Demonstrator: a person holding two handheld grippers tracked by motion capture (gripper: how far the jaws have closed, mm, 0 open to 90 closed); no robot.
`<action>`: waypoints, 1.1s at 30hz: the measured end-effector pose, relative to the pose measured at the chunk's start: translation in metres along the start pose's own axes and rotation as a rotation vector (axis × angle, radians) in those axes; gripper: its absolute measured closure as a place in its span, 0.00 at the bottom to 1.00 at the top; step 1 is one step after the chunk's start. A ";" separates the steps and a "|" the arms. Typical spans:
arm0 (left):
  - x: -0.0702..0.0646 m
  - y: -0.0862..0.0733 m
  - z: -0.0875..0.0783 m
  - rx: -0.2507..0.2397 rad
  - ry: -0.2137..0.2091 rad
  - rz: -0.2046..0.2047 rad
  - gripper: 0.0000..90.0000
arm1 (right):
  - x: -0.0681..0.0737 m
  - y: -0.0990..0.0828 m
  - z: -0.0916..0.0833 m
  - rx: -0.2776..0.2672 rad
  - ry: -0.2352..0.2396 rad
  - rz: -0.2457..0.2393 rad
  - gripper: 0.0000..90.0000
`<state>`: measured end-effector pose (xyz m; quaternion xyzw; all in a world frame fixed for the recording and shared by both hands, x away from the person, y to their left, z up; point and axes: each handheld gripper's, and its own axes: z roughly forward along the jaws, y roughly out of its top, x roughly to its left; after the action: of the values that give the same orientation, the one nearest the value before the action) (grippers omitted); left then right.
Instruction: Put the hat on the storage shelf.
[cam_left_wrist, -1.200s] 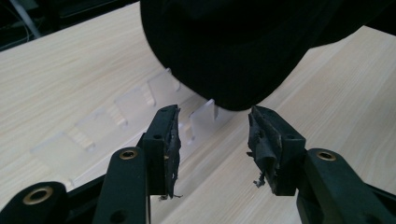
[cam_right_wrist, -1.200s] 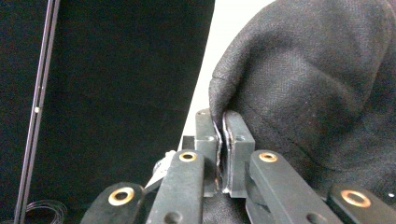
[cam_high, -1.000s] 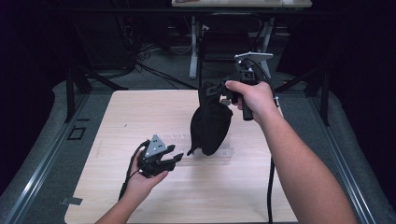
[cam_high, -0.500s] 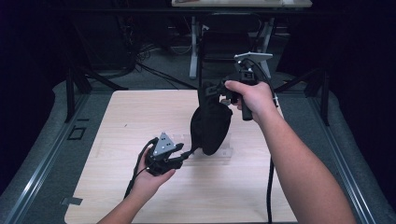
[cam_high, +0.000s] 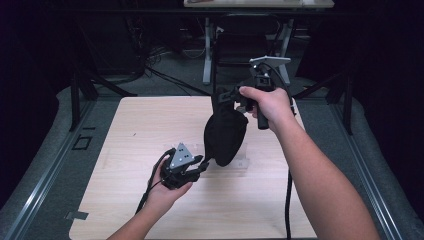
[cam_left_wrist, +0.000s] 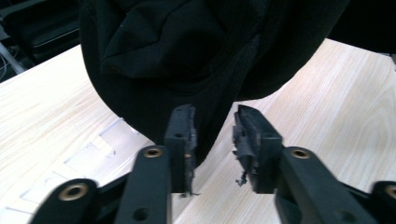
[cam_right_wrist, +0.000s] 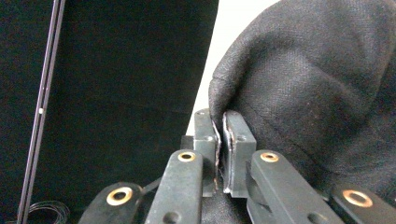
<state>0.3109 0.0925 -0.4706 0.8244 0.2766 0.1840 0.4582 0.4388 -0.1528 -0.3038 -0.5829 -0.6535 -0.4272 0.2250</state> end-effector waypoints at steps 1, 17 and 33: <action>0.000 0.000 0.001 0.007 -0.004 -0.003 0.77 | 0.000 0.000 0.000 0.000 0.000 -0.001 0.95; -0.001 -0.002 0.001 0.001 0.038 0.051 0.92 | 0.005 -0.002 -0.001 -0.021 0.000 -0.022 0.86; 0.006 -0.008 -0.005 0.000 0.050 0.048 0.94 | 0.014 -0.004 -0.018 -0.061 0.019 -0.046 0.84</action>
<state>0.3106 0.1032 -0.4743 0.8260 0.2679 0.2156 0.4467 0.4284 -0.1596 -0.2846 -0.5703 -0.6511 -0.4575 0.2037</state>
